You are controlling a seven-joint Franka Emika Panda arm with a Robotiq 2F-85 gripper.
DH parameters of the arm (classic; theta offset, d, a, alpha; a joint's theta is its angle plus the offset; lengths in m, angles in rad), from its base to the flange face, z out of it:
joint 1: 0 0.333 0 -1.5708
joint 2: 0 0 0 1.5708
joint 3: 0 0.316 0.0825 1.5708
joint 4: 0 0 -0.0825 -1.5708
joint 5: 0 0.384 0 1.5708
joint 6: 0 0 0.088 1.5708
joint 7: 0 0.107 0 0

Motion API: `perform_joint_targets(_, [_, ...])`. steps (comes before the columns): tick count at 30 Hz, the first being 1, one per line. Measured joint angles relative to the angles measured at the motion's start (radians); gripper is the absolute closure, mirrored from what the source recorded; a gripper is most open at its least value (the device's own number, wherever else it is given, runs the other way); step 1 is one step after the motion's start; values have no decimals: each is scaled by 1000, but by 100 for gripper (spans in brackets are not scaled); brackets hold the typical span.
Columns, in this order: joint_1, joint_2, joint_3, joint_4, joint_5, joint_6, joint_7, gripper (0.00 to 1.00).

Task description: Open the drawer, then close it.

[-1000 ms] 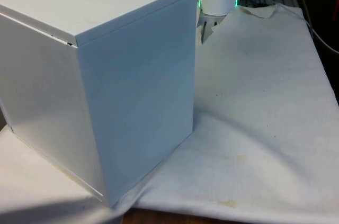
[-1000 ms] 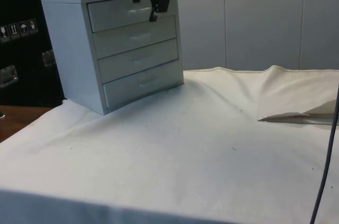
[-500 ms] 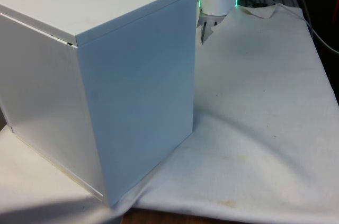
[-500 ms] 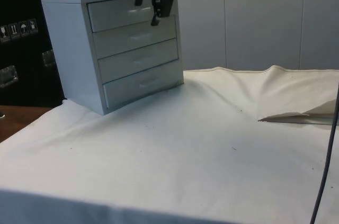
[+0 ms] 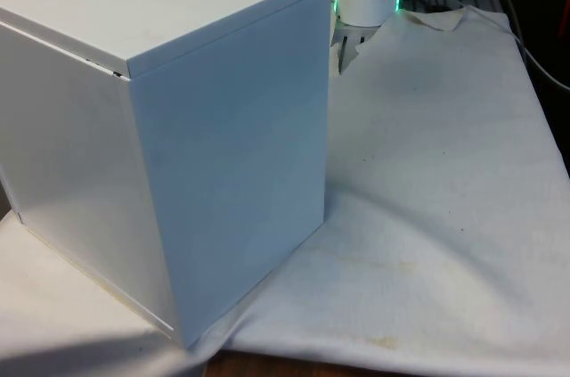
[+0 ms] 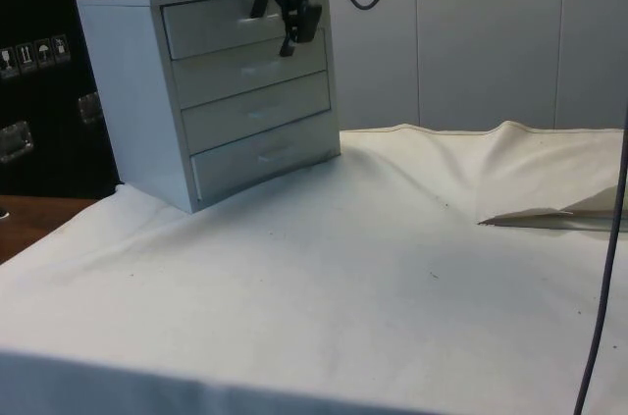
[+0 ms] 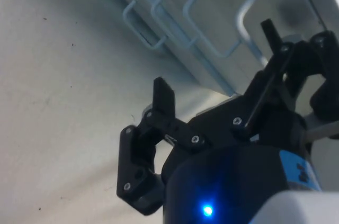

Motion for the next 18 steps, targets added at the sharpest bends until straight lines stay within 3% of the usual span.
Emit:
perform_joint_targets(3, [0,1,0,0,0,0,0,25])
perform_joint_targets(5, [0,0,0,2,0,1,0,30])
perform_joint_targets(7, [-1,0,-1,8,0,1,-1,40])
perform_joint_targets(8, [-1,0,-2,11,0,1,-2,50])
perform_joint_targets(13, [-1,2,-2,13,0,3,-2,75])
perform_joint_targets(16, [-1,1,-4,17,0,3,-4,83])
perform_joint_targets(18, [-1,1,-4,17,0,3,-4,99])
